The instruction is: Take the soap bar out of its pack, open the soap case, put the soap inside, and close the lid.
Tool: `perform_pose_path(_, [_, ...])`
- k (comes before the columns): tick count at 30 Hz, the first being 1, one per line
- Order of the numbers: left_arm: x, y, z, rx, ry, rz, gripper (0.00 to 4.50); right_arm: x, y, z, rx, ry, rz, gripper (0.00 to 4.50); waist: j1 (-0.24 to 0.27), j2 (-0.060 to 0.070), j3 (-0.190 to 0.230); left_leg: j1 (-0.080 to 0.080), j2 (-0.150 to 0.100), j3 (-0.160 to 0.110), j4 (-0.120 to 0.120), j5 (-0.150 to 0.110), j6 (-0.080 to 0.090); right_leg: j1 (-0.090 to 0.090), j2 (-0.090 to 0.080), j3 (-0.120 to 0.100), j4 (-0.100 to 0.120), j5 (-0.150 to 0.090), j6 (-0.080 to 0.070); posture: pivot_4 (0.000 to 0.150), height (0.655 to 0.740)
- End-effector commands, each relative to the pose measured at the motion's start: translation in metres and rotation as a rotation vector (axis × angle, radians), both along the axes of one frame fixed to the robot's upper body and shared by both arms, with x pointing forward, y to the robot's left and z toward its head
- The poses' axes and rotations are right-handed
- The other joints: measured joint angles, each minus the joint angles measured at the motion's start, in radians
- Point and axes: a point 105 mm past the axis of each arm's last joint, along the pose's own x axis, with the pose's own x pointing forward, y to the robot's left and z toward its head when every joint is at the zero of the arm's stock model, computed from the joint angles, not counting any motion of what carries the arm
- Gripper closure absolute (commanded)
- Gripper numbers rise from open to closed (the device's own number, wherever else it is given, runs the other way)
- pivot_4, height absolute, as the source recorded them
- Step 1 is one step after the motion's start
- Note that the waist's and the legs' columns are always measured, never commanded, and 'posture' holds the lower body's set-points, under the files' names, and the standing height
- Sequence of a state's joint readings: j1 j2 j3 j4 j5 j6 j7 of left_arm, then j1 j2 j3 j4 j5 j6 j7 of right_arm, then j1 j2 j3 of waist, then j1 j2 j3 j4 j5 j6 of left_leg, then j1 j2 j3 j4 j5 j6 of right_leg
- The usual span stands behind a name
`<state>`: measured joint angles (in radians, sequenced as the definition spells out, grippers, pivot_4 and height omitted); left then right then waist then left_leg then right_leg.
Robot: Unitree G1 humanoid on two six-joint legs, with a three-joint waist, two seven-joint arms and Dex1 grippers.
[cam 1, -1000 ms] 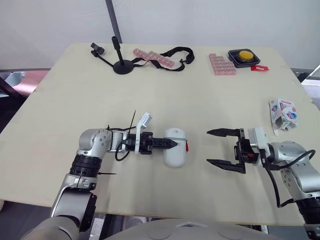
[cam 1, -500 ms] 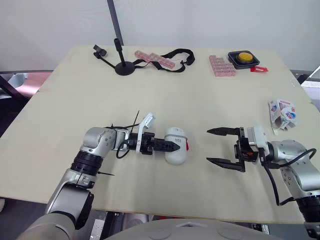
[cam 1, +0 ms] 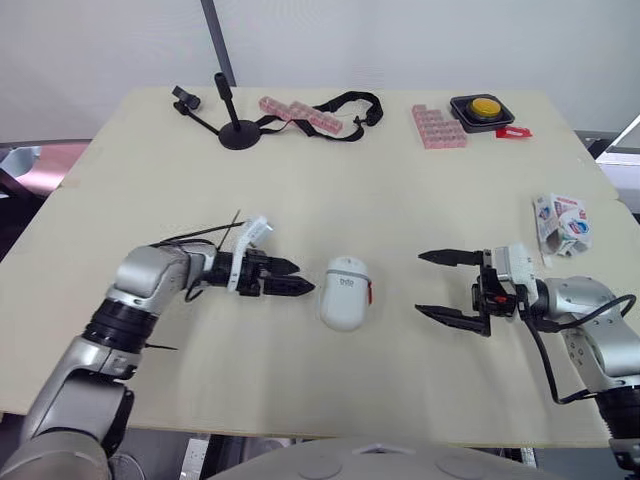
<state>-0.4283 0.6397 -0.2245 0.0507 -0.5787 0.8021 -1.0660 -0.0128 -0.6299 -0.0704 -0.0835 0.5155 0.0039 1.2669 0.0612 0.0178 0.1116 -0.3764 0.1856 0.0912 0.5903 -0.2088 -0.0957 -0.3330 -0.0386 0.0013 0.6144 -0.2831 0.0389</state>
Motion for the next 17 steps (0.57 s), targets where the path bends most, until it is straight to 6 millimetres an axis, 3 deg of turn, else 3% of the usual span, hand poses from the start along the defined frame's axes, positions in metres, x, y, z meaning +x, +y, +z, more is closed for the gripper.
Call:
perform_pose_path(1, [0.011, 0.013, 0.001, 0.086, -0.25, 0.024, 0.02, 0.002, -0.016, 0.0, -0.002, -0.021, -0.082, 0.0, 0.012, 0.0, 0.0, 0.0, 0.0, 0.0, 0.0, 0.0, 0.0, 0.0, 0.001, -0.001, 0.0, 0.0, 0.0, 0.15, 0.74])
perform_pose_path(5, [0.027, 0.024, 0.018, 0.017, -0.552, 0.218, 0.02, 0.006, -0.041, -0.014, 0.042, -0.055, -0.313, 0.0, 0.021, -0.001, 0.0, -0.001, 0.0, -0.001, 0.002, -0.001, 0.0, 0.0, -0.001, -0.005, -0.001, 0.001, 0.002, 0.15, 0.74])
perform_pose_path(12, [0.015, 0.025, 0.007, 0.012, -0.611, 0.32, 0.02, -0.003, -0.048, -0.023, 0.064, -0.074, -0.409, 0.0, 0.008, -0.003, 0.002, -0.001, 0.0, -0.002, 0.003, -0.001, 0.001, 0.0, -0.004, -0.007, -0.002, 0.001, 0.002, 0.15, 0.74])
perform_pose_path(17, [0.007, 0.038, -0.004, 0.08, -0.61, 0.449, 0.02, -0.012, -0.055, -0.035, 0.065, -0.057, -0.463, 0.0, 0.003, -0.003, 0.002, 0.0, 0.0, -0.002, 0.002, 0.0, 0.001, 0.001, -0.004, -0.006, 0.0, 0.001, 0.002, 0.15, 0.74])
